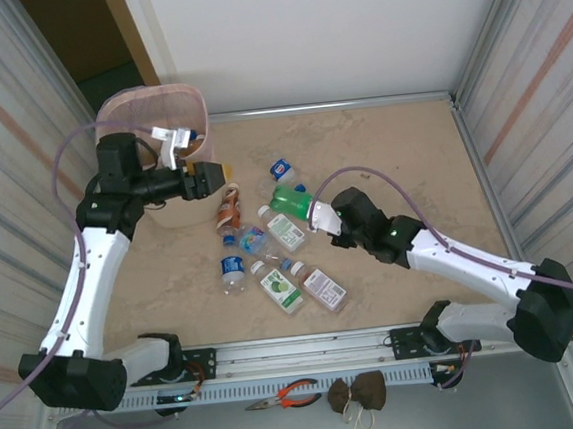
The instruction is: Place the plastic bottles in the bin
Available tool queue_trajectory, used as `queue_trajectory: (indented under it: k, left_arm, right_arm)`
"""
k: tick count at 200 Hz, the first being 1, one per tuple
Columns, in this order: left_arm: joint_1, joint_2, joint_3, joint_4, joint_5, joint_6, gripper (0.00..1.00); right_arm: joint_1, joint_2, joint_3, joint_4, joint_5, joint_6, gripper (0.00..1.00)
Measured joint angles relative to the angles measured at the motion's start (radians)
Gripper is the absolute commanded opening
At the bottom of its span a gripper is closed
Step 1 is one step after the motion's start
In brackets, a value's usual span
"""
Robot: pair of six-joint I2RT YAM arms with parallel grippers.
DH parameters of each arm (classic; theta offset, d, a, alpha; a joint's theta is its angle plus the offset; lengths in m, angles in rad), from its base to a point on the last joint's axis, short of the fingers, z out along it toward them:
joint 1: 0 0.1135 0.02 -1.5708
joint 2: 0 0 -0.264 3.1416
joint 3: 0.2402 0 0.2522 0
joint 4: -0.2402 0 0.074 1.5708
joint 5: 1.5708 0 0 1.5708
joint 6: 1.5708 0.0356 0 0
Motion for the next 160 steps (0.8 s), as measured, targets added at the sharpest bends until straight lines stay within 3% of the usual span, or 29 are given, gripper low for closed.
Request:
queue_trajectory:
  k: [86,160]
  left_arm:
    - [-0.243,0.149,0.187,-0.222,-0.002,0.206,0.78]
    - [-0.385,0.217,0.245,-0.360,-0.010,0.300,0.79]
  right_arm:
    - [0.119,-0.176,0.025,-0.015,0.021,-0.661,0.18]
    - [0.125,-0.259,0.034,0.086,0.010,-1.043,0.11]
